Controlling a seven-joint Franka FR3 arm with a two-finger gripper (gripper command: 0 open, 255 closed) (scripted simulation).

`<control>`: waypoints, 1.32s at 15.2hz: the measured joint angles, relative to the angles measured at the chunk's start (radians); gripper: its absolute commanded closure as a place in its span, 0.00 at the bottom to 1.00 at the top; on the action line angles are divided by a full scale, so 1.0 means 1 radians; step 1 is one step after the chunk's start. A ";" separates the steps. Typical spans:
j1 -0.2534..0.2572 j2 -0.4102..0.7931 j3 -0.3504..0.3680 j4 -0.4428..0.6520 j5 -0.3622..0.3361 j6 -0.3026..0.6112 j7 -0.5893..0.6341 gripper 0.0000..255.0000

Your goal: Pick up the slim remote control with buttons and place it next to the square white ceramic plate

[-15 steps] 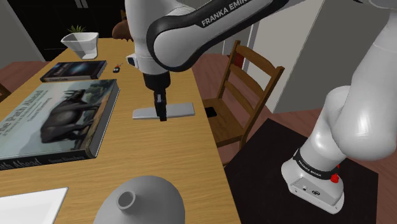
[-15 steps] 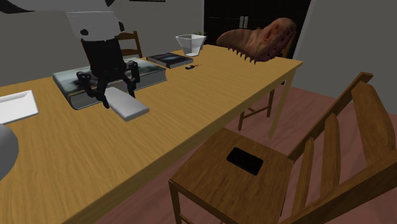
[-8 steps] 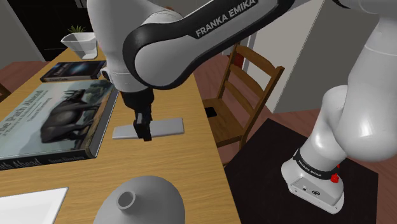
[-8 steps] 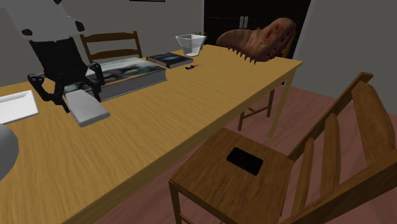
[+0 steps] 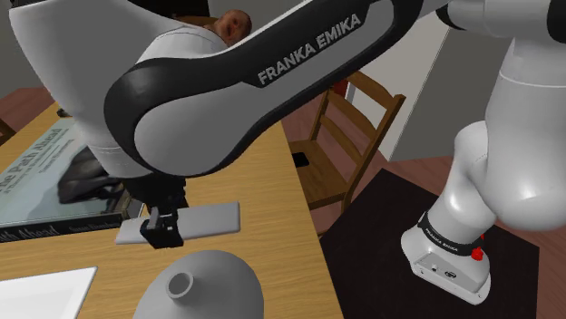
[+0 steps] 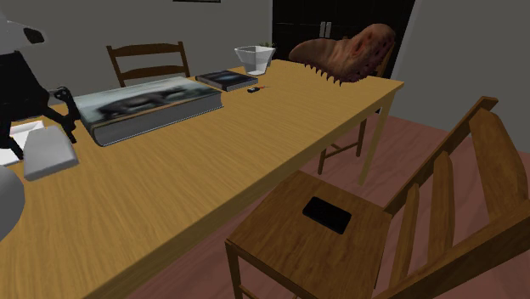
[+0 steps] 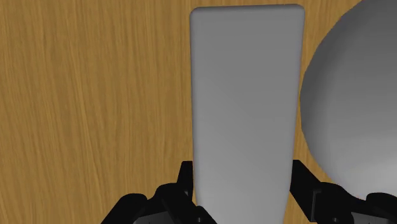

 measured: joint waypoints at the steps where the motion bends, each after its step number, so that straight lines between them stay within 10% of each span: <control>1: 0.019 0.020 0.007 0.026 -0.009 -0.009 0.026 1.00; 11: 0.215 0.258 0.031 0.355 -0.103 -0.119 0.229 1.00; 20: 0.235 0.310 0.023 0.345 -0.124 -0.057 0.254 1.00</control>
